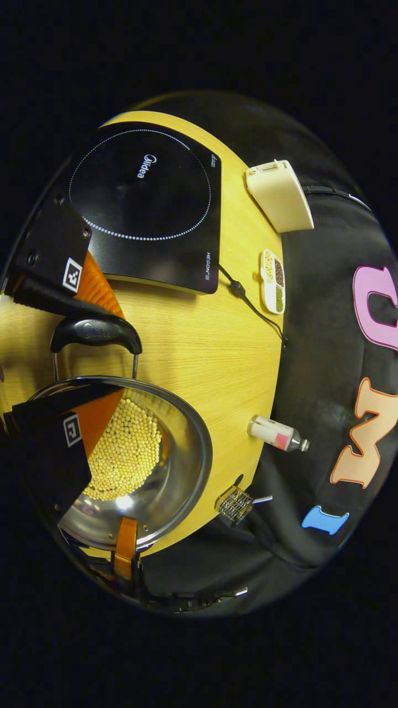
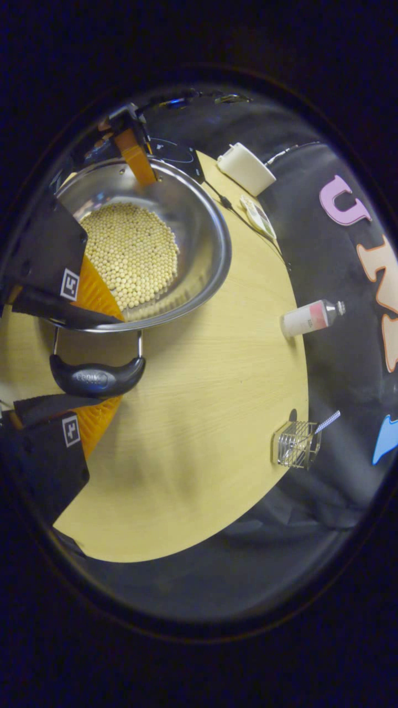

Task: First push the handle of the pot to place it horizontally, then grasp the pot with both hands and set it on the induction cooktop.

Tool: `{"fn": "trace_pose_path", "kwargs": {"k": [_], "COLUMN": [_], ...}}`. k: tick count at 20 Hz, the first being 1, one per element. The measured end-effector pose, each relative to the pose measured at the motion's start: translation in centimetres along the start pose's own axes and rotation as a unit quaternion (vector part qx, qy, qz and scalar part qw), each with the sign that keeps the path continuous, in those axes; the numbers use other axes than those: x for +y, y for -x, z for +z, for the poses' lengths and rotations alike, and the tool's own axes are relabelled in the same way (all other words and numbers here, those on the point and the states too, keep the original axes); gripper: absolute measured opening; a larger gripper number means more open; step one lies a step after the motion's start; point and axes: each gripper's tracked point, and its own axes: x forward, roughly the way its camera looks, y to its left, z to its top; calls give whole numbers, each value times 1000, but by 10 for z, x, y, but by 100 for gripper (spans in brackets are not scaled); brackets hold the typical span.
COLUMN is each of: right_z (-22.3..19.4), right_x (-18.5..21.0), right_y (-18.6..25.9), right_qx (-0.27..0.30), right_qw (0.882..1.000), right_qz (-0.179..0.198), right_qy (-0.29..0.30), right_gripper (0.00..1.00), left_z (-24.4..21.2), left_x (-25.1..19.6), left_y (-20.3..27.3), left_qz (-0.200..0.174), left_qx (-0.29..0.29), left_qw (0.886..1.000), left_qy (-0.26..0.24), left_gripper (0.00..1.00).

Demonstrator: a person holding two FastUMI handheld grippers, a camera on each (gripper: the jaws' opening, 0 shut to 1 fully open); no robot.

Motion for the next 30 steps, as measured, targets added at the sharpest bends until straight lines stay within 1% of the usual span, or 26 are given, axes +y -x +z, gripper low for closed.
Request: {"fn": "trace_pose_path", "kwargs": {"k": [2, 4, 7, 8, 9, 10, 11, 14, 17, 20, 23, 24, 25, 26, 27, 28, 29, 30], "right_z": [0, 2, 13, 18, 23, 27, 29, 36, 40, 44, 36, 34, 30, 29, 27, 25, 23, 19], "right_x": [1, 1, 4, 6, 8, 12, 14, 27, 47, 74, 113, 128, 144, 158, 173, 188, 203, 217], "right_y": [0, 3, 17, 23, 28, 33, 39, 53, 66, 73, 74, 73, 71, 70, 68, 67, 66, 66], "right_qx": [0, -2, -9, -12, -17, -21, -22, -26, -33, -42, -46, -45, -45, -46, -46, -47, -45, -44], "right_qw": [1000, 1000, 1000, 1000, 1000, 1000, 1000, 999, 999, 999, 999, 999, 999, 999, 999, 999, 999, 999], "right_qz": [0, 3, 7, 8, 11, 13, 15, 20, 20, 16, 10, 7, 5, 4, 4, 4, 4, 5], "right_qy": [1, 1, 3, 5, 7, 7, 7, 8, 14, 17, 7, 3, 0, -2, -4, -5, -5, -5], "right_gripper": [55, 55, 55, 55, 55, 60, 55, 55, 55, 55, 55, 55, 60, 55, 55, 60, 60, 60], "left_z": [-1, 5, 14, 18, 24, 28, 34, 43, 50, 55, 60, 62, 62, 65, 67, 68, 69, 69], "left_x": [0, 0, -1, -1, -1, 0, 1, 9, 23, 47, 86, 99, 114, 128, 145, 160, 174, 188], "left_y": [2, 7, 19, 25, 31, 36, 42, 61, 76, 87, 92, 93, 95, 96, 98, 100, 103, 105], "left_qz": [1, 5, 6, 7, 8, 9, 11, 16, 14, 8, 1, -2, -2, -3, -3, -3, -2, -2], "left_qx": [4, -7, -12, -13, -18, -20, -23, -26, -27, -26, -20, -18, -14, -15, -14, -15, -13, -13], "left_qw": [1000, 1000, 1000, 1000, 1000, 1000, 1000, 1000, 1000, 1000, 1000, 1000, 1000, 1000, 1000, 1000, 1000, 1000], "left_qy": [0, -6, -5, -3, -4, -4, -6, -6, 3, 10, 4, 3, 1, -4, -8, -9, -9, -8], "left_gripper": [64, 65, 64, 66, 64, 64, 64, 65, 64, 64, 65, 64, 65, 65, 66, 65, 66, 64]}}
